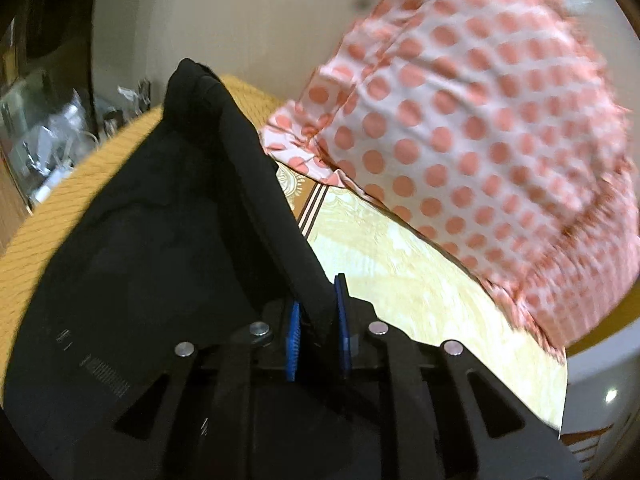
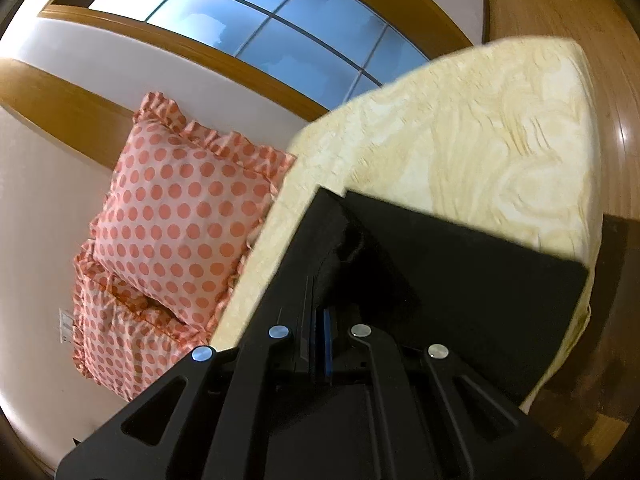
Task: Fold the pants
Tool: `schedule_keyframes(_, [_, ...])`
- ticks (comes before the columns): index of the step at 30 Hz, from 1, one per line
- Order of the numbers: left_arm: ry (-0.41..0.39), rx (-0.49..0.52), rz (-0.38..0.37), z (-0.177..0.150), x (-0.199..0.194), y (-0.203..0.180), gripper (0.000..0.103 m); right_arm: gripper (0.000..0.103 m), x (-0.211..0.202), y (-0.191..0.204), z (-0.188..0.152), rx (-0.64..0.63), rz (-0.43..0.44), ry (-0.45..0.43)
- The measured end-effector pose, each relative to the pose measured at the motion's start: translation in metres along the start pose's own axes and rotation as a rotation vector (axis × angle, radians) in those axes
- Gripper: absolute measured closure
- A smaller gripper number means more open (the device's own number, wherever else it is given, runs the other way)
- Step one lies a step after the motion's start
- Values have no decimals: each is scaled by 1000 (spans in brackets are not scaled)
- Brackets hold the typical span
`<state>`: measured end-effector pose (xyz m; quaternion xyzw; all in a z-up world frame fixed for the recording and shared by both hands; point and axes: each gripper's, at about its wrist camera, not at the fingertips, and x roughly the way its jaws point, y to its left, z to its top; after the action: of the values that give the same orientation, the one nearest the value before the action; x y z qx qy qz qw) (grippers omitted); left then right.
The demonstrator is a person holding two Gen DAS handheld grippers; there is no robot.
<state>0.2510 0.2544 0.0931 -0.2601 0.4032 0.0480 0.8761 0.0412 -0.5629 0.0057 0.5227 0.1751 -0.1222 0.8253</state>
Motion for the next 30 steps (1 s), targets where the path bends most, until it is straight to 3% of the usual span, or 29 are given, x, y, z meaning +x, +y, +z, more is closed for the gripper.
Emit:
schedule_keyframes(4, [-95, -3, -58, -50, -81, 23, 87, 101, -12, 12, 13, -28, 14, -39])
schedule_keyframes(8, [-129, -42, -42, -107, -119, 57, 87, 101, -13, 7, 14, -22, -21, -30])
schedule_keyframes(15, [-84, -113, 6, -167, -107, 90, 87, 101, -17, 1, 12, -3, -39, -5])
schedule_keyframes(20, [-70, -124, 1, -170, -100, 96, 87, 101, -18, 7, 20, 0, -29, 19])
schedule_keyframes(24, [-108, -97, -4, -172, -119, 87, 89, 101, -36, 31, 29, -49, 51, -11])
schedule_keyframes(27, [-160, -99, 24, -193, -139, 88, 89, 101, -49, 31, 27, -111, -9, -35])
schedule_keyframes(30, [-135, -122, 63, -217, -134, 99, 89, 101, -43, 0, 22, -43, -82, 18])
